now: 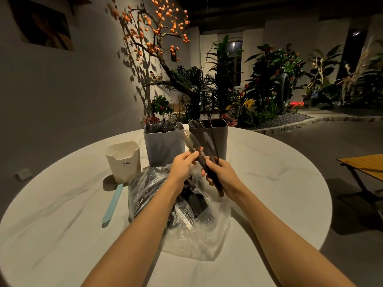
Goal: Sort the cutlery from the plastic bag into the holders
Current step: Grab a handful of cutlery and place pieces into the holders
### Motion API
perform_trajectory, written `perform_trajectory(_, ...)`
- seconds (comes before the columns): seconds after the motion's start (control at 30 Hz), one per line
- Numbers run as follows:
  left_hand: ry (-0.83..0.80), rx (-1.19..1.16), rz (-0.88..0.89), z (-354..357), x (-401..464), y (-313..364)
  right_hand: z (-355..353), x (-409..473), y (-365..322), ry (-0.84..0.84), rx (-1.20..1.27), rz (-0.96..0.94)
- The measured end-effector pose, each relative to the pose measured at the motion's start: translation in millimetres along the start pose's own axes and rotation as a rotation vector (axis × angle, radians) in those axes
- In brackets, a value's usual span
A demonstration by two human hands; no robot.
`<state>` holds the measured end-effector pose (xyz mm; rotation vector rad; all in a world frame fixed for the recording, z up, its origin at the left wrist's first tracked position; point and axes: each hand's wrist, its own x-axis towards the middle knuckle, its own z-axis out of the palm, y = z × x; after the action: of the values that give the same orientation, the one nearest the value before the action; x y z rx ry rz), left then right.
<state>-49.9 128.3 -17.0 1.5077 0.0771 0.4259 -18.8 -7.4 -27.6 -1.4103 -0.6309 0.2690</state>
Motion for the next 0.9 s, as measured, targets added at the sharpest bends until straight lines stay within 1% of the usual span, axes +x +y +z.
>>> perform_trajectory(0.07,-0.013,-0.027,-0.018,1.7,-1.7,1.0,0.1,-0.7,-0.1,-0.002,0.024,0.013)
perform_trajectory(0.17,-0.035,0.057,-0.008,4.1,-3.3,1.3,1.2,-2.2,-0.5,-0.004,-0.026,0.016)
perform_trajectory(0.23,-0.029,0.092,-0.012,6.5,-5.2,1.4,3.2,-3.8,0.0,-0.021,-0.041,0.015)
perform_trajectory(0.33,-0.003,0.072,-0.021,8.9,-8.1,2.4,3.8,-4.2,1.0,-0.032,-0.015,0.025)
perform_trajectory(0.43,0.089,0.036,-0.034,7.3,-6.4,0.7,3.4,-3.2,3.4,-0.044,0.012,0.053)
perform_trajectory(0.53,0.220,0.024,-0.036,5.7,-3.6,-1.4,0.7,-0.9,5.3,0.014,-0.071,0.068)
perform_trajectory(0.63,0.299,0.013,-0.021,5.1,-3.7,-0.3,-0.7,2.5,8.9,0.086,-0.132,0.067)
perform_trajectory(0.7,0.277,-0.074,-0.021,5.8,-3.1,-0.3,0.5,4.0,13.4,0.163,-0.252,0.031)
perform_trajectory(0.77,0.224,-0.207,-0.024,8.6,-3.6,-0.2,0.8,5.8,17.9,0.234,-0.477,-0.035)
perform_trajectory(0.83,0.170,-0.301,-0.047,11.0,-4.7,0.3,1.6,6.7,20.0,0.241,-0.680,-0.066)
perform_trajectory(0.9,0.110,-0.351,-0.059,13.3,-7.1,2.2,2.8,6.7,21.8,0.222,-0.826,-0.081)
